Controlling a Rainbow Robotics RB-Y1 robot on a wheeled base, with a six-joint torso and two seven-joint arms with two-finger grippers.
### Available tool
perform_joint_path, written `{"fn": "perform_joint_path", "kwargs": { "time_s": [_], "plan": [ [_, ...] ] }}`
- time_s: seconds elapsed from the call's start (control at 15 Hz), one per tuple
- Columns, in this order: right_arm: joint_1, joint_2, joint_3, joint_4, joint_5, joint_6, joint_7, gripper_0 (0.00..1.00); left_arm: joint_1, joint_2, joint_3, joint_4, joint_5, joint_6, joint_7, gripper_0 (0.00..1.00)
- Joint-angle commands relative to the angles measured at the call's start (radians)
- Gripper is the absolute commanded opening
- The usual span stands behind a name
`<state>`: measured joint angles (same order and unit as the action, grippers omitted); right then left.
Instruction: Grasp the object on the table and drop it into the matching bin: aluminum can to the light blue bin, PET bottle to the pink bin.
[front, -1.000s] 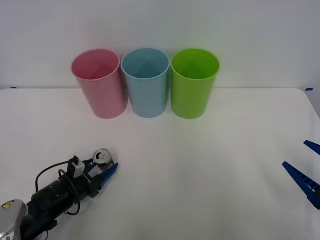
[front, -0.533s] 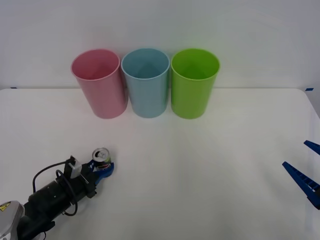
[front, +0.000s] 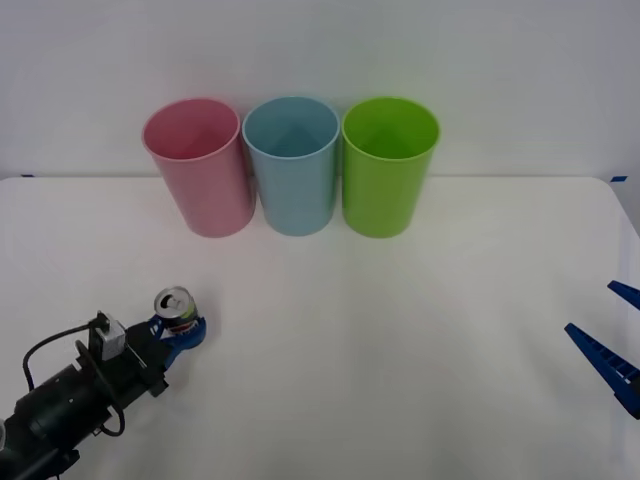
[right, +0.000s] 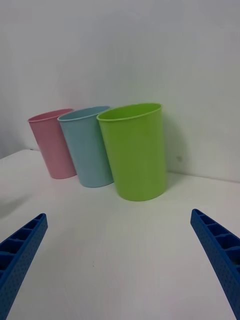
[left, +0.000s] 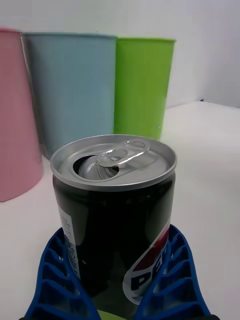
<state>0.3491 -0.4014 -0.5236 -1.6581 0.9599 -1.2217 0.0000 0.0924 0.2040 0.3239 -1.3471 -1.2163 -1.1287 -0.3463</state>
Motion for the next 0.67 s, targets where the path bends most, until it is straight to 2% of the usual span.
{"fn": "perform_joint_path", "kwargs": {
  "time_s": [0.07,0.33,0.67],
  "plan": [
    [0.000,0.000,0.000,0.000,0.000,0.000,0.000,1.00,0.053,0.000,-0.014,-0.133,0.041,0.013,0.096,0.00],
    [0.000,0.000,0.000,0.000,0.000,0.000,0.000,1.00,0.118,0.000,-0.028,-0.326,0.055,0.069,0.228,0.00],
    [0.000,0.000,0.000,0.000,0.000,0.000,0.000,1.00,0.127,0.000,-0.008,-0.461,0.038,0.104,0.388,0.00]
  ]
}}
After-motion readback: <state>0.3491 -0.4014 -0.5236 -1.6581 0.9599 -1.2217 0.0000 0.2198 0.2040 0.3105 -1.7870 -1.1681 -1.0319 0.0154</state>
